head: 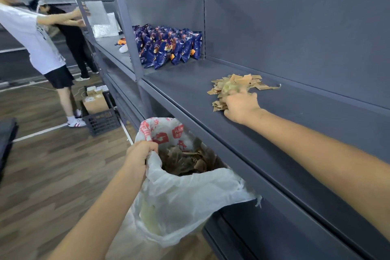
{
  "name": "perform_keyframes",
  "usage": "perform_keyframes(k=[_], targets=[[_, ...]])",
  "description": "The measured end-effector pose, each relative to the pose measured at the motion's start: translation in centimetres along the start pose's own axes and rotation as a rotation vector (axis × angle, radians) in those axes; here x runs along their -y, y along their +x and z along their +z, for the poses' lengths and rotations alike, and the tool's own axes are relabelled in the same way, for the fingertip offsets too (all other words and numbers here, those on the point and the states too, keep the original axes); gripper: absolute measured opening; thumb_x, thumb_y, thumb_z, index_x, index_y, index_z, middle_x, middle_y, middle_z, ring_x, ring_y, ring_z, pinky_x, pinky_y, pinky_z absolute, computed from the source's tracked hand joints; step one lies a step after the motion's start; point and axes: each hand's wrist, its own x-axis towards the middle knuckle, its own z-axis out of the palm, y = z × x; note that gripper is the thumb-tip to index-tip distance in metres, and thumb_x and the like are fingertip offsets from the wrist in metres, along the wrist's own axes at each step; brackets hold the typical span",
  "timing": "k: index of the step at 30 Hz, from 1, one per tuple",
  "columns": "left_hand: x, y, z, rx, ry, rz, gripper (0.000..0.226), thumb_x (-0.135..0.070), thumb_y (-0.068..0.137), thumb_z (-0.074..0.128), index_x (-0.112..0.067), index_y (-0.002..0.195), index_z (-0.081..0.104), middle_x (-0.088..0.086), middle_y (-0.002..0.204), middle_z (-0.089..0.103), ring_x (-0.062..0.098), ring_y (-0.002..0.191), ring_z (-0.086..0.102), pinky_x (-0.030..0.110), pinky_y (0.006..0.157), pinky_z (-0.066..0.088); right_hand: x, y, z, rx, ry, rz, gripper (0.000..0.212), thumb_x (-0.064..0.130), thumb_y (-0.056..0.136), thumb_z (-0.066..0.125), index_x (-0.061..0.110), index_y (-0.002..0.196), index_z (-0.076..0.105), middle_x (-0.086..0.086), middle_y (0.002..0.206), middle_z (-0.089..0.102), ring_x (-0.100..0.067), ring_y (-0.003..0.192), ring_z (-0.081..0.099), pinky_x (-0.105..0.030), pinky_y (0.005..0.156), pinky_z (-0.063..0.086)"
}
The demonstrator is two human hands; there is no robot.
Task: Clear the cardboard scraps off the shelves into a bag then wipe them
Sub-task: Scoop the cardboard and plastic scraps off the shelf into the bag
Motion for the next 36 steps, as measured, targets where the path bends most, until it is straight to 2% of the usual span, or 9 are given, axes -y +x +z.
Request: perform_keyframes(k=[4, 7, 9, 14, 21, 25, 29, 32, 36], targets=[[-0.2, 0.2, 0.4, -0.011, 0.016, 0.002, 0.053, 0.006, 0.071, 0.054, 0.002, 0.124, 0.051, 0.022, 0.115, 0.057, 0.034, 0.104, 0.057, 0.042, 0.090, 0.052, 1.1, -0.3, -0.7, -0.013, -0.006, -0.063, 0.035, 0.013, 0.091, 0.046, 0.018, 0.124, 0.055, -0.010, 0.138, 0.043, -0.033, 0.130, 0.029, -0.046, 0.095, 0.035], [-0.4, 0.4, 0.4, 0.019, 0.043, 0.045, 0.052, 0.005, 0.076, 0.053, 0.007, 0.128, 0.048, 0.020, 0.102, 0.058, 0.030, 0.092, 0.059, 0.035, 0.081, 0.055, 3.0, -1.2, -1.1, -0.035, 0.017, -0.161, 0.040, 0.015, 0.091, 0.046, 0.020, 0.130, 0.051, -0.008, 0.141, 0.038, -0.032, 0.131, 0.029, -0.047, 0.097, 0.035], [-0.8, 1.0, 0.3, 0.000, 0.124, 0.014, 0.050, 0.005, 0.075, 0.054, 0.006, 0.124, 0.049, 0.020, 0.113, 0.056, 0.032, 0.102, 0.057, 0.039, 0.089, 0.053, 4.5, -1.9, -1.1, -0.058, 0.008, -0.227, 0.045, 0.016, 0.089, 0.049, 0.019, 0.134, 0.048, -0.007, 0.141, 0.039, -0.032, 0.132, 0.028, -0.048, 0.098, 0.036], [-1.7, 1.8, -0.1, 0.025, 0.133, 0.007, 0.044, 0.006, 0.076, 0.051, 0.003, 0.121, 0.053, 0.012, 0.076, 0.046, 0.020, 0.063, 0.044, 0.028, 0.049, 0.038, 7.3, -3.5, -1.1, -0.093, -0.021, -0.387, 0.040, 0.016, 0.091, 0.048, 0.021, 0.130, 0.053, -0.001, 0.138, 0.042, -0.026, 0.134, 0.027, -0.044, 0.104, 0.030], [-2.4, 2.8, -1.3, 0.044, 0.176, 0.020, 0.046, 0.006, 0.075, 0.053, 0.000, 0.120, 0.051, 0.014, 0.083, 0.048, 0.021, 0.066, 0.044, 0.029, 0.054, 0.042, 9.4, -4.0, 0.1, -0.134, -0.208, -0.580, 0.038, 0.009, 0.087, 0.054, 0.017, 0.124, 0.058, -0.004, 0.139, 0.044, -0.031, 0.136, 0.024, -0.053, 0.110, 0.018], [-2.1, 3.0, -2.0, 0.043, 0.139, 0.022, 0.029, 0.007, 0.075, 0.052, 0.000, 0.103, 0.050, 0.013, 0.077, 0.046, 0.020, 0.064, 0.044, 0.028, 0.054, 0.041, 10.5, -3.6, 1.0, -0.260, -0.118, -0.717, 0.034, 0.003, 0.056, 0.082, 0.014, 0.087, 0.075, -0.008, 0.105, 0.070, -0.035, 0.111, 0.058, -0.060, 0.092, 0.041], [-2.2, 3.4, -2.7, 0.042, 0.121, 0.002, 0.026, 0.008, 0.076, 0.052, 0.000, 0.101, 0.051, 0.012, 0.075, 0.044, 0.020, 0.063, 0.043, 0.026, 0.054, 0.040, 11.7, -3.5, 1.5, -0.218, -0.008, -0.797, 0.026, 0.001, 0.073, 0.072, 0.008, 0.098, 0.072, -0.011, 0.116, 0.065, -0.036, 0.122, 0.049, -0.059, 0.101, 0.036], [-2.3, 3.3, -3.2, 0.051, 0.119, 0.000, 0.028, 0.007, 0.077, 0.051, -0.002, 0.103, 0.051, 0.012, 0.074, 0.043, 0.021, 0.063, 0.043, 0.027, 0.053, 0.040, 12.3, -3.4, 1.9, -0.106, -0.021, -0.774, 0.032, 0.007, 0.088, 0.055, 0.014, 0.119, 0.061, -0.004, 0.139, 0.047, -0.027, 0.134, 0.035, -0.046, 0.103, 0.034], [-2.1, 3.1, -3.8, 0.065, 0.096, 0.004, 0.020, 0.009, 0.079, 0.049, -0.003, 0.095, 0.048, 0.011, 0.072, 0.043, 0.020, 0.062, 0.041, 0.026, 0.052, 0.039, 13.0, -3.3, 2.6, 0.161, 0.214, -0.711, 0.035, 0.015, 0.086, 0.059, 0.014, 0.121, 0.055, -0.003, 0.127, 0.055, -0.024, 0.113, 0.053, -0.033, 0.085, 0.047]])
